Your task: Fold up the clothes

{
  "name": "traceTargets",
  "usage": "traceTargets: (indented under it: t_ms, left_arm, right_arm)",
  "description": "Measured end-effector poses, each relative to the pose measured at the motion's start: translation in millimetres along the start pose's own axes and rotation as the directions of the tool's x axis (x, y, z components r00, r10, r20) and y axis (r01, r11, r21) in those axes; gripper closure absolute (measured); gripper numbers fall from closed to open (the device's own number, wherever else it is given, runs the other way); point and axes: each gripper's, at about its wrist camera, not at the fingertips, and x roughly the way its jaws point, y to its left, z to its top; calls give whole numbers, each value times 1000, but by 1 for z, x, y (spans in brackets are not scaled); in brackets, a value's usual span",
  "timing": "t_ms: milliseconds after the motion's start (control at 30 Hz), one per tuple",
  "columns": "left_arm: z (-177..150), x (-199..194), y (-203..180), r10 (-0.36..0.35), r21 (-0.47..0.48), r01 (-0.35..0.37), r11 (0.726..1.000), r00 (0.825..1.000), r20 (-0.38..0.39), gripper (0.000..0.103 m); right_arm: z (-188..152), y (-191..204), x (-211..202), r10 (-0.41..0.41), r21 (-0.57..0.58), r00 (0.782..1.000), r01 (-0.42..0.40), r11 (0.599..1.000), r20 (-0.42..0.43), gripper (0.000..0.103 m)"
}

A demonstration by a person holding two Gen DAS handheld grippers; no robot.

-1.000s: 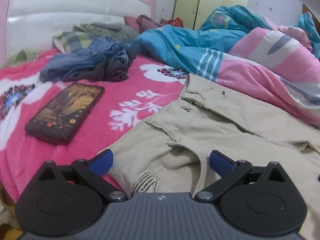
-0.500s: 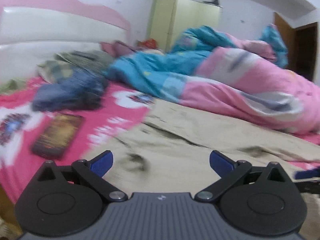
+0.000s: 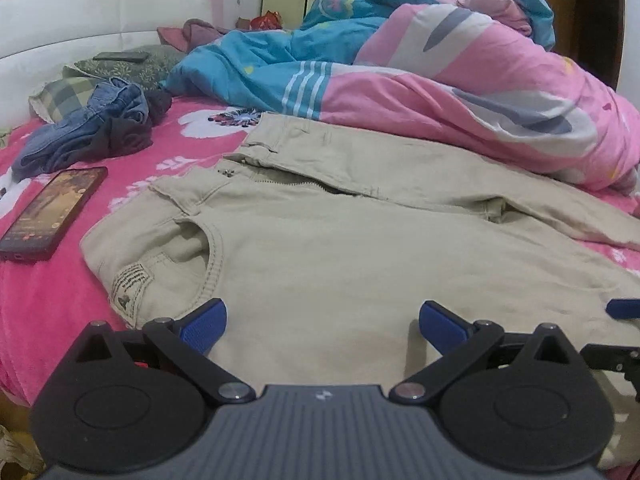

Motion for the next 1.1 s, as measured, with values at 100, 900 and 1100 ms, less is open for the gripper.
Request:
traceTargets:
  t_ms: [100, 900, 1100]
  left_arm:
    - [-1, 0, -4, 19, 26, -19, 999, 1000, -9, 0]
    - [-2, -12, -28, -3, 162, 22, 987, 994, -113, 0]
    - [-2, -14, -27, 8, 169, 12, 986, 993, -118, 0]
  right_arm:
    - [4, -1, -4, -13, 16, 1000, 13, 1000, 0, 10]
    - [-49, -34, -53, -62, 9, 997, 61, 998, 36, 8]
    - [-90, -48, -100, -135, 5, 991, 135, 991, -7, 4]
